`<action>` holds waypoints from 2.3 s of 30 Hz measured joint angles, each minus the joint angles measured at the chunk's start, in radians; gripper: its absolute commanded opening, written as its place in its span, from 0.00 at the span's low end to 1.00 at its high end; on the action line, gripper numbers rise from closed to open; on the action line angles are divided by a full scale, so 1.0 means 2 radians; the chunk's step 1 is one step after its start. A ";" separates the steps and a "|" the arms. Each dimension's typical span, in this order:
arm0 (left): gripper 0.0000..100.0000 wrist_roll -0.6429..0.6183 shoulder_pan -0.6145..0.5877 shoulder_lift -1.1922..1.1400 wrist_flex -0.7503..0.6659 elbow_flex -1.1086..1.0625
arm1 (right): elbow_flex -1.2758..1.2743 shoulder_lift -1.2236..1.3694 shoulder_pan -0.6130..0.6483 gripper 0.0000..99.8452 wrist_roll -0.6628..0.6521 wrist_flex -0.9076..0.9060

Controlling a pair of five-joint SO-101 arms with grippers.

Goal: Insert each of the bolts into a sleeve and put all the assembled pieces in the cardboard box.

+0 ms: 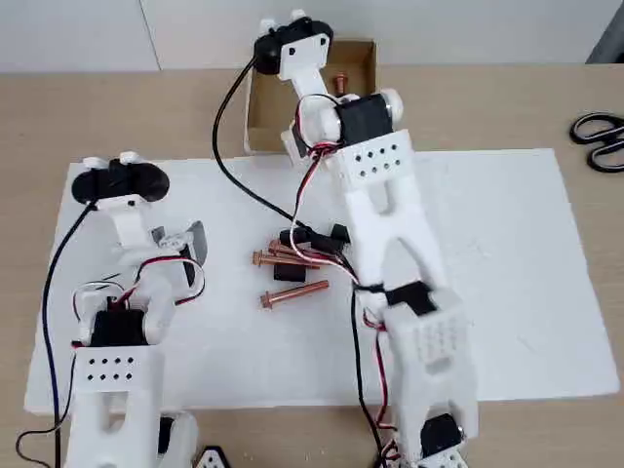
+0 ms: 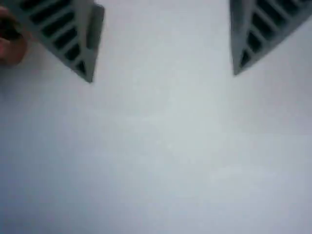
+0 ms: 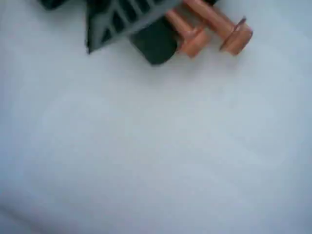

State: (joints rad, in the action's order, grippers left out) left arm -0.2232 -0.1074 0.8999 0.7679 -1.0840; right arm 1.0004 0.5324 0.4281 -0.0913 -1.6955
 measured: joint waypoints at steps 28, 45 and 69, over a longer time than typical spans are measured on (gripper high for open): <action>0.17 -0.043 0.000 0.000 -0.064 -0.053 | -0.344 -0.084 0.109 0.25 -0.153 0.041; 0.17 -0.041 0.000 -0.001 -0.064 -0.054 | -0.343 -0.029 0.131 0.25 -0.153 0.051; 0.17 -0.041 -0.001 -0.001 -0.064 -0.056 | -0.340 -0.006 0.133 0.10 -0.153 0.051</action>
State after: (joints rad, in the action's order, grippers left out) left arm -0.3061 -0.1089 0.8984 0.6391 -1.1960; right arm 0.3207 0.5201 0.6951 -0.3966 -1.5942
